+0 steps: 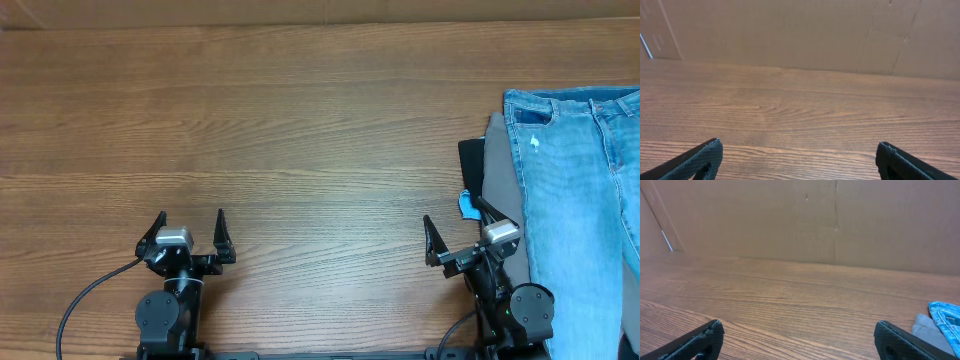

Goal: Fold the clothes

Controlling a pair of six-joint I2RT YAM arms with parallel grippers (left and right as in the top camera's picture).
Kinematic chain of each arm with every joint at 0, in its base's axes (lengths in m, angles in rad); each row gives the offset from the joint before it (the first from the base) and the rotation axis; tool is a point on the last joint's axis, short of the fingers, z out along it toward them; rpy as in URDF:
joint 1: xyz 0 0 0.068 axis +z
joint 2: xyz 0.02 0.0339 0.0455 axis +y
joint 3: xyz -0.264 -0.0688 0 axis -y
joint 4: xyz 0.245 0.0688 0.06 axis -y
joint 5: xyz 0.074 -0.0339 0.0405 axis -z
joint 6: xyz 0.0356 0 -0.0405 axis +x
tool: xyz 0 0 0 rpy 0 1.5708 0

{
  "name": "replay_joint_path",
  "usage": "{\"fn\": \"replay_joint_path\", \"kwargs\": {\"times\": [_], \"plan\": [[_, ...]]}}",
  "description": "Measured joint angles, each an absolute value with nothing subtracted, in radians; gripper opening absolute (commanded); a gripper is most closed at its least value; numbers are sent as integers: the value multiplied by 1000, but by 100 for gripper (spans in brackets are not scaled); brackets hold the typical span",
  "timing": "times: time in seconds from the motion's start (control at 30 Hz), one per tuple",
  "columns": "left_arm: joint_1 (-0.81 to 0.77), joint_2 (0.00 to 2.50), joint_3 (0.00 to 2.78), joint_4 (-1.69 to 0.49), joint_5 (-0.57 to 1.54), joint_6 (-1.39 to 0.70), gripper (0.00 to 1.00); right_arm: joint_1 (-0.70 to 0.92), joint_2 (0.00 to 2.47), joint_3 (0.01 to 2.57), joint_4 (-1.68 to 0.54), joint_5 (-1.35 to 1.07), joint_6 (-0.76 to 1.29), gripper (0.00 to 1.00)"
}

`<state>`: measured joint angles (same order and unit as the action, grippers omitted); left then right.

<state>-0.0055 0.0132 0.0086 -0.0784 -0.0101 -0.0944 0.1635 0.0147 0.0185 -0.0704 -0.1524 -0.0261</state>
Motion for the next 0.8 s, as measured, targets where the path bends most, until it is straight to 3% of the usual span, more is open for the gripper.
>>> {"fn": "replay_joint_path", "kwargs": {"times": [0.8], "plan": [[-6, 13, 8, -40, -18, -94, 100, 163, 15, 19, -71, -152, -26, 100]]}}
